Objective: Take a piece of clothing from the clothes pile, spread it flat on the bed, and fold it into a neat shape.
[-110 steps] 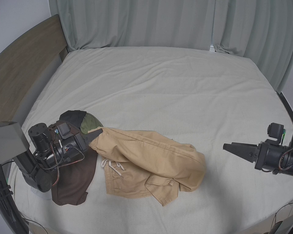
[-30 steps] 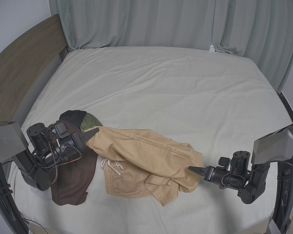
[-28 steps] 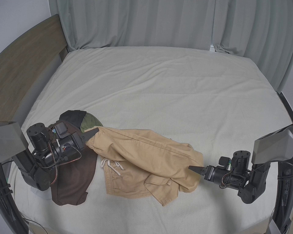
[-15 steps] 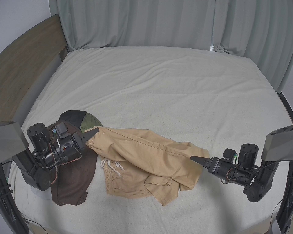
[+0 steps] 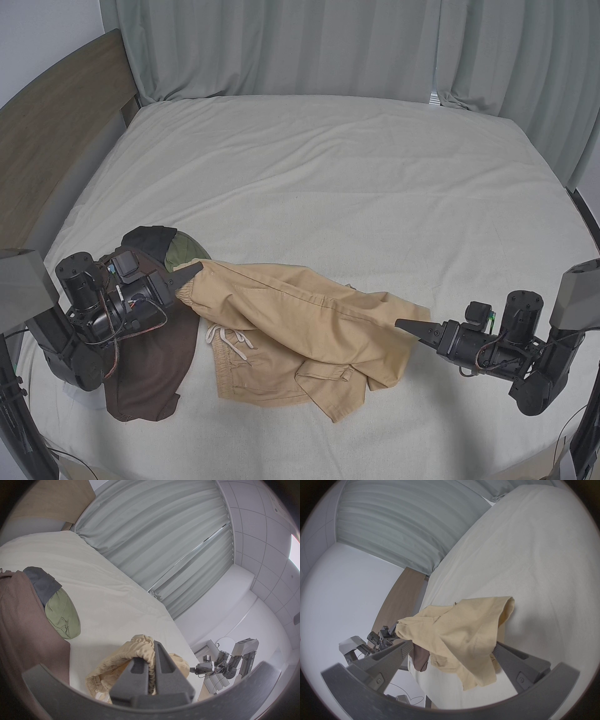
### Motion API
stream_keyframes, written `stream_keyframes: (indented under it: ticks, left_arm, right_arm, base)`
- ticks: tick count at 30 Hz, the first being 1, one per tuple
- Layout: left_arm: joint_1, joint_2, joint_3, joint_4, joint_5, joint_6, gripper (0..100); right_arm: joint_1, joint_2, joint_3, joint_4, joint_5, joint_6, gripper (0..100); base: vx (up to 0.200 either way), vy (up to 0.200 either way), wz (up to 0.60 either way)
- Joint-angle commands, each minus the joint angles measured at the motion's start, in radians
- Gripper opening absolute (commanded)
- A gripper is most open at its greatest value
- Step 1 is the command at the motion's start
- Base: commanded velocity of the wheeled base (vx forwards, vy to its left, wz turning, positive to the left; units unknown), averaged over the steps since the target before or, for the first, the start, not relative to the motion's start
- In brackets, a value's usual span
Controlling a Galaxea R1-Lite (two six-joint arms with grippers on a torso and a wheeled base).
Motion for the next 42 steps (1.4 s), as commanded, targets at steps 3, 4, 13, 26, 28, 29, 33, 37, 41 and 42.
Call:
stream_keyframes:
  ticks: [3,4,13,26,28,29,33,37,41,42]
  left_arm:
    - [0.001,0.002,0.0,-0.004,0.0,-0.001,0]
    - [0.001,0.002,0.0,-0.004,0.0,-0.001,0]
    - [-0.001,0.001,0.001,-0.004,0.0,-0.001,0]
    - [-0.004,0.001,0.001,-0.004,0.0,-0.001,0]
    - [-0.005,0.001,0.001,-0.002,0.0,-0.001,0]
    - [-0.005,0.001,0.0,-0.004,0.0,-0.001,0]
    - [-0.005,0.002,0.0,-0.004,0.0,-0.001,0]
    - [-0.007,0.006,0.0,-0.004,0.0,-0.001,0]
    - [-0.009,0.006,0.0,-0.004,0.0,-0.001,0]
    - [-0.009,0.006,0.0,-0.004,0.0,-0.001,0]
  right_arm:
    - [0.0,-0.028,0.035,0.0,0.037,-0.005,100]
    - [0.0,-0.031,0.04,0.0,0.046,-0.008,100]
    - [0.0,-0.054,0.062,0.0,0.139,-0.041,100]
    - [0.015,0.037,0.022,0.0,0.139,-0.104,100]
    - [0.018,0.048,0.02,0.0,0.139,-0.105,100]
    - [0.02,0.054,0.02,0.0,0.139,-0.105,100]
    - [0.022,0.06,0.017,0.0,0.139,-0.11,100]
    - [0.022,0.074,-0.006,-0.002,0.137,-0.125,100]
    - [0.026,0.069,-0.021,0.0,0.135,-0.124,100]
    - [0.034,0.069,-0.026,0.0,0.135,-0.122,100]
  base:
    - [0.0,0.0,0.0]
    - [0.0,0.0,0.0]
    - [0.0,0.0,0.0]
    - [0.0,0.0,0.0]
    - [0.0,0.0,0.0]
    - [0.0,0.0,0.0]
    - [0.0,0.0,0.0]
    - [0.0,0.0,0.0]
    - [0.0,0.0,0.0]
    - [0.0,0.0,0.0]
